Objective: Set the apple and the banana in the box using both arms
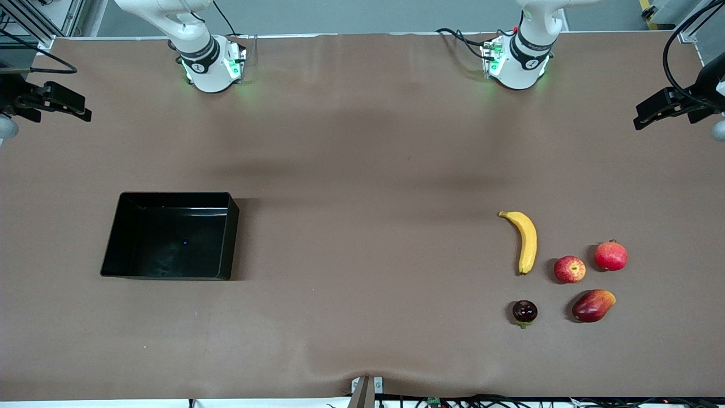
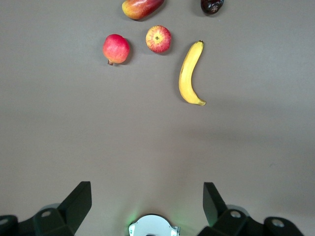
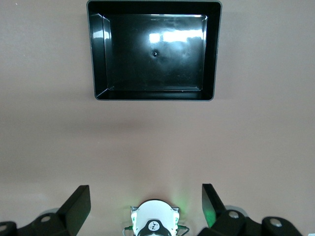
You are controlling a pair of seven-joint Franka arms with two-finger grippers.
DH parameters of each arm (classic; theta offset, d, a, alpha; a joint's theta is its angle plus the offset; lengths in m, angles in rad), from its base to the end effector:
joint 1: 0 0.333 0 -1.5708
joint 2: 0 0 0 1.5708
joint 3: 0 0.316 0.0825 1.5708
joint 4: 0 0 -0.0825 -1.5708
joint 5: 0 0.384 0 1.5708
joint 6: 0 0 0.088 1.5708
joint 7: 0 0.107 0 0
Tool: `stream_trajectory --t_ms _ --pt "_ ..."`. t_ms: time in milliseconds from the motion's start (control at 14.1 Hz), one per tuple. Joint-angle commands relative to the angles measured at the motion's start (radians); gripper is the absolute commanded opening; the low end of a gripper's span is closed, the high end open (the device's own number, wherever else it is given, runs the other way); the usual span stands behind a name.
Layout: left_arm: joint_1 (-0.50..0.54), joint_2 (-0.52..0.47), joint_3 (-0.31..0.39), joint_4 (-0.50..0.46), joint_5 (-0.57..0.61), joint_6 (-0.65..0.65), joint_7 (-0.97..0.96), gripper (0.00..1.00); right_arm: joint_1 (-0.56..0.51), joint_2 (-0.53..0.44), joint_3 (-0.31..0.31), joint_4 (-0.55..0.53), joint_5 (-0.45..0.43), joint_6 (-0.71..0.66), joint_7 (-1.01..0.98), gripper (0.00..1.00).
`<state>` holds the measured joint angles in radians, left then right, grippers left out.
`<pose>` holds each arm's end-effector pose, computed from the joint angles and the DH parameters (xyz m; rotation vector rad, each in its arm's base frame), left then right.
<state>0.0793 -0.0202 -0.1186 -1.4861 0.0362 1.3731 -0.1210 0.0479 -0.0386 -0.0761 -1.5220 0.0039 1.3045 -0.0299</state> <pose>0.5268 -0.0171 0.6582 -3.0900 -0.1350 0.1386 0.5130 -0.0149 0.6466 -3.1171 -0.0042 0.2793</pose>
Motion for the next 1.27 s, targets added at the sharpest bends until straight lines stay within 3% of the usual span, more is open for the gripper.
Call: stream_trajectory --t_ms 0,636,1202 --pt "0.005 0.002 -0.004 0.012 0.005 -0.016 0.004 1.0 -0.003 0.009 0.002 0.022 0.018 -0.007 0.011 1.0" --pt "-0.003 0.069 -0.004 0.018 0.005 0.001 -0.002 1.0 -0.016 0.025 0.002 0.022 0.016 0.015 0.002 1.0" --pt "0.007 0.259 0.002 -0.04 0.027 0.275 -0.046 1.0 -0.075 0.123 0.002 0.022 0.016 0.105 -0.011 1.0"
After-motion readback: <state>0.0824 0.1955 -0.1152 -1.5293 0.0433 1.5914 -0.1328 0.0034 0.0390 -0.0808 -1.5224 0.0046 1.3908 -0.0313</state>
